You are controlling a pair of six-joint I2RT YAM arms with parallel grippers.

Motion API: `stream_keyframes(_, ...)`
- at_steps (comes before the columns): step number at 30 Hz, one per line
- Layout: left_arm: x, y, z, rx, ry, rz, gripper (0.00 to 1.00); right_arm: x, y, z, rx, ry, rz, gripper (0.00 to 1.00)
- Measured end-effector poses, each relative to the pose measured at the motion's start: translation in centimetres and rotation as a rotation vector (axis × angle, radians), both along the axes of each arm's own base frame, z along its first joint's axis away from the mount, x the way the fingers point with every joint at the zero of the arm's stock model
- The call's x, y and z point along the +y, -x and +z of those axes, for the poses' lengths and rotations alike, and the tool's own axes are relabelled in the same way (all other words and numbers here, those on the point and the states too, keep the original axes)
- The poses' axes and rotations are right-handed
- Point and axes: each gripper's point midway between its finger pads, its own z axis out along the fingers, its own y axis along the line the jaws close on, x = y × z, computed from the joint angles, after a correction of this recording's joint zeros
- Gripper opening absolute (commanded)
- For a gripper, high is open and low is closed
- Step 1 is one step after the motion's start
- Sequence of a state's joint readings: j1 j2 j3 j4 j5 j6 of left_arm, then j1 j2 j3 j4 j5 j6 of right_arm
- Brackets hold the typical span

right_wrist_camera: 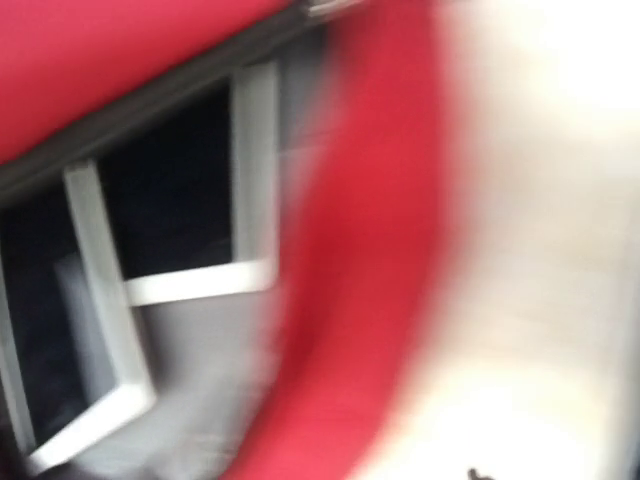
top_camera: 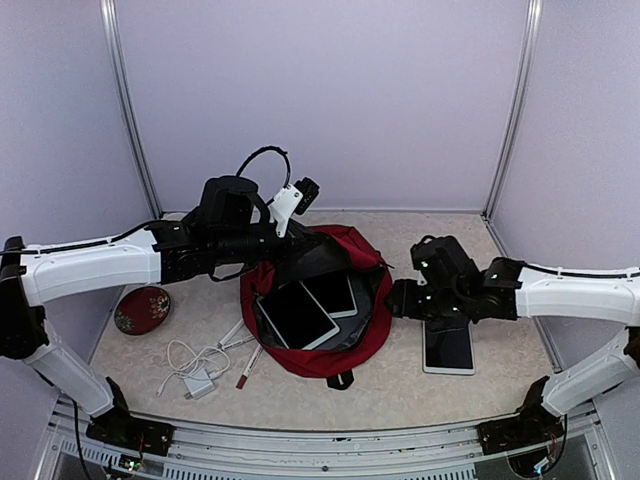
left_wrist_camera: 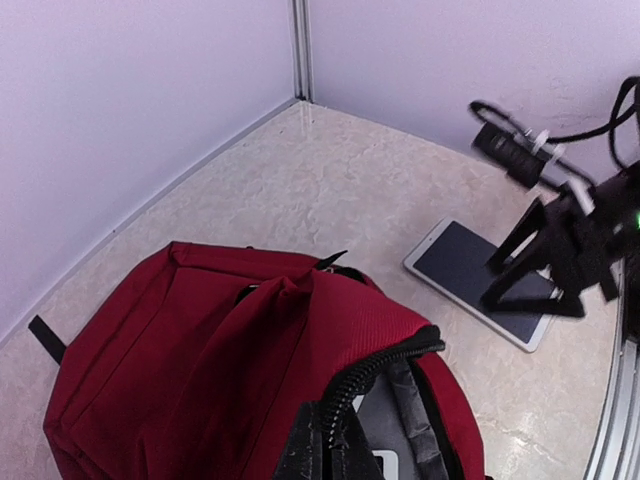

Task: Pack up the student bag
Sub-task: Pick up the largest pocket of the bag from the student bag, then place the largest pocket of the bag in the student bag.

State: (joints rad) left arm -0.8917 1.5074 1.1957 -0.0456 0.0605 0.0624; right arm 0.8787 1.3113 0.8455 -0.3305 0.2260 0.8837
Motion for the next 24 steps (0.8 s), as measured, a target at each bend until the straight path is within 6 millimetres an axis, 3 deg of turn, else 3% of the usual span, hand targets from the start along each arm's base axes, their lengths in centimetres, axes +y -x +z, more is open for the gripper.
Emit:
stream_keyframes(3,0.7,-1.2,-1.8,0.054,-0.022,0.054,0.03,-6.2,0.9,0.1,0.016,0.006,-0.138,0.71)
stream_keyframes(4,1.2,-1.9,-2.5,0.075,-0.033,0.079,0.17,-7.7,1.2,-0.1,0.019,0.006,-0.170,0.74)
stream_keyframes(5,2.0,-2.8,-3.5,0.105,-0.047,0.116,0.41,-9.5,1.3,-0.2,0.022,-0.001,-0.210,0.77)
stream_keyframes(6,2.8,-3.8,-4.5,0.130,-0.062,0.152,0.60,-11.0,1.6,-0.5,0.026,-0.005,-0.244,0.79)
stream_keyframes(8,3.9,-4.9,-6.4,0.183,-0.086,0.197,0.81,-13.6,1.6,-1.1,0.037,-0.017,-0.308,0.82)
stream_keyframes(11,4.8,-5.1,-9.3,0.262,-0.142,0.235,0.96,-16.6,1.2,-2.7,0.081,-0.007,-0.384,0.83)
stream_keyframes(14,4.3,-3.9,-10.1,0.300,-0.173,0.228,0.99,-18.4,1.0,-5.1,0.142,-0.001,-0.422,0.82)
stream_keyframes(17,3.0,-4.2,-8.1,0.299,-0.171,0.219,0.99,-19.2,1.0,-7.5,0.208,-0.034,-0.420,0.82)
stream_keyframes(21,0.9,-8.1,-1.8,0.228,-0.081,0.259,0.99,-20.1,0.9,-9.4,0.250,-0.070,-0.420,0.82)
stream_keyframes(24,0.2,-8.6,1.3,0.197,-0.019,0.259,0.99,-20.2,0.9,-10.4,0.262,-0.117,-0.406,0.79)
